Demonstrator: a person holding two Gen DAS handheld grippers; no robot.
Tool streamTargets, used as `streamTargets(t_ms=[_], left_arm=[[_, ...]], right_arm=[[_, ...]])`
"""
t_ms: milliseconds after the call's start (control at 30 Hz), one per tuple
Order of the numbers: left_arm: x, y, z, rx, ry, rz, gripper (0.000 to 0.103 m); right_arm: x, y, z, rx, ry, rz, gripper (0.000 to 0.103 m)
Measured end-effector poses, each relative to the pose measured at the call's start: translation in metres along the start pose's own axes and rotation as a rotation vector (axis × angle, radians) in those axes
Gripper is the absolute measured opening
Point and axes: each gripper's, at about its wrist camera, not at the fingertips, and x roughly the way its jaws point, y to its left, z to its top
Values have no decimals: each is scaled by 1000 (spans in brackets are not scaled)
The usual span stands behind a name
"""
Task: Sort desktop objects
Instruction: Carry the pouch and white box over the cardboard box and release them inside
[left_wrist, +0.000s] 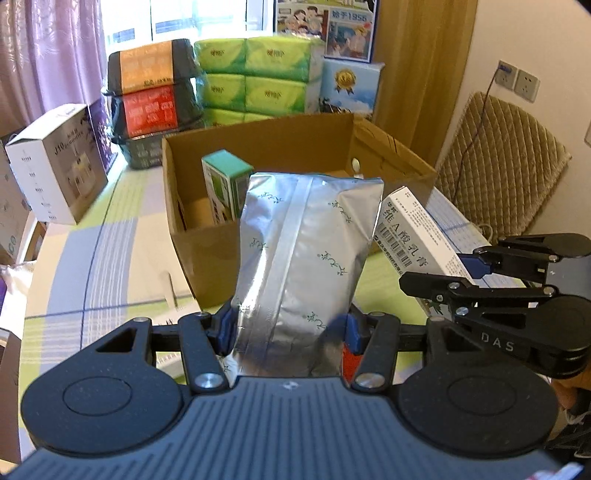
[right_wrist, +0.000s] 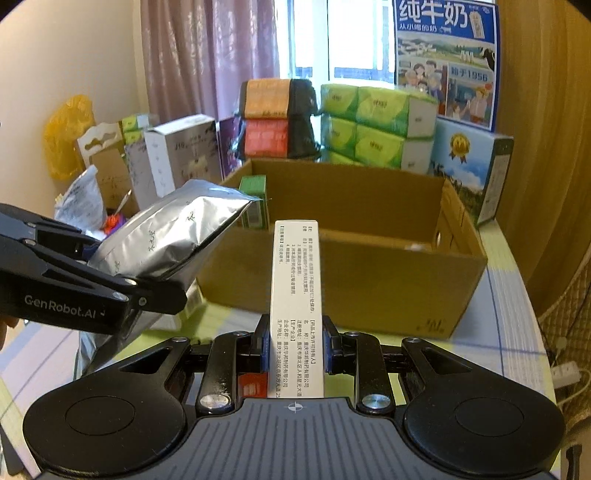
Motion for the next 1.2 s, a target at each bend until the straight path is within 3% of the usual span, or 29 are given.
streamTargets(t_ms=[500, 767, 1200], left_arm=[[24, 62, 61, 17, 2, 118, 50], [53, 56, 84, 119, 75, 63, 50], [82, 53, 101, 201, 152, 58, 50]], right_arm=[[34, -16, 54, 11, -62, -47, 23], [54, -25, 71, 31, -77, -63, 23], [69, -35, 78, 61, -72, -80, 23]])
